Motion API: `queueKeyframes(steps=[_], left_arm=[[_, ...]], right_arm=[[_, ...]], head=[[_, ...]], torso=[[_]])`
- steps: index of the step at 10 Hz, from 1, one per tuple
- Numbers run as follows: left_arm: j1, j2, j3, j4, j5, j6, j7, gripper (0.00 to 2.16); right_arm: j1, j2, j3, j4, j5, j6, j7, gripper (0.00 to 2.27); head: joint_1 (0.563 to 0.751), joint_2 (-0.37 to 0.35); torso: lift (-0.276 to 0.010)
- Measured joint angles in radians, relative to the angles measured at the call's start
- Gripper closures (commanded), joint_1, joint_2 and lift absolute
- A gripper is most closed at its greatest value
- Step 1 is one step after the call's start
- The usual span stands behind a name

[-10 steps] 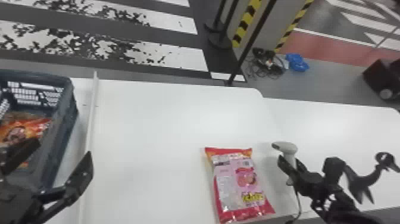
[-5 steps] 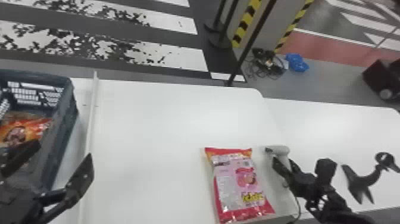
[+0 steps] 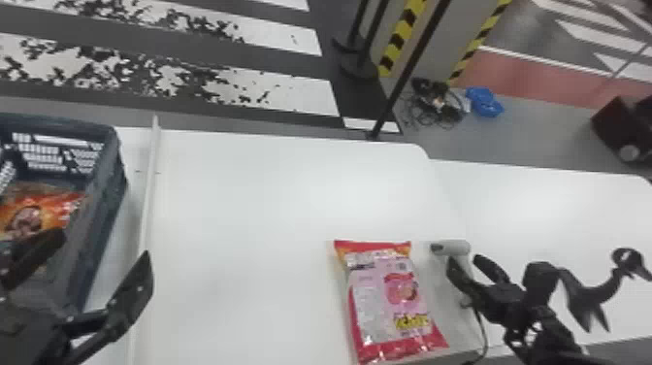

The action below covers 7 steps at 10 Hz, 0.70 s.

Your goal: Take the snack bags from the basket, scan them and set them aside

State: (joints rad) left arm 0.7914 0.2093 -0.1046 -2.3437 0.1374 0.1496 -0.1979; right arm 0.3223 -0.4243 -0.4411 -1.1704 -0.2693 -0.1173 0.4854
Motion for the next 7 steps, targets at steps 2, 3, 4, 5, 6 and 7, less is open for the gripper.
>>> queueKeyframes(steps=[2,3,4,5,6,7], left_arm=[[-0.002,-0.001,-0.004,0.002,-0.001,0.000,0.000,0.07],[-0.005,-0.002,-0.006,0.005,-0.002,0.000,0.001,0.07],[-0.009,-0.002,-0.008,0.008,-0.002,0.000,0.001,0.07],[-0.011,-0.002,-0.009,0.012,-0.002,0.000,0.002,0.07],[-0.015,-0.002,-0.009,0.018,-0.002,0.001,0.002,0.07],[-0.019,-0.001,-0.009,0.024,-0.002,0.003,0.001,0.07]], right_arm=[[0.115,0.039,-0.093,-0.243,-0.060,0.161,0.001,0.07],[0.164,0.054,-0.128,-0.361,-0.081,0.293,0.016,0.07],[0.196,0.064,-0.151,-0.454,-0.086,0.439,0.056,0.07],[0.207,0.066,-0.170,-0.511,-0.086,0.588,0.131,0.08],[0.201,0.058,-0.181,-0.544,-0.086,0.730,0.208,0.08],[0.176,0.030,-0.179,-0.561,-0.081,0.867,0.280,0.08]], head=[[0.695,-0.350],[0.695,-0.350],[0.695,-0.350],[0.695,-0.350],[0.695,-0.350],[0.695,-0.350]], torso=[[-0.075],[-0.075],[-0.075],[-0.075],[-0.075],[-0.075]])
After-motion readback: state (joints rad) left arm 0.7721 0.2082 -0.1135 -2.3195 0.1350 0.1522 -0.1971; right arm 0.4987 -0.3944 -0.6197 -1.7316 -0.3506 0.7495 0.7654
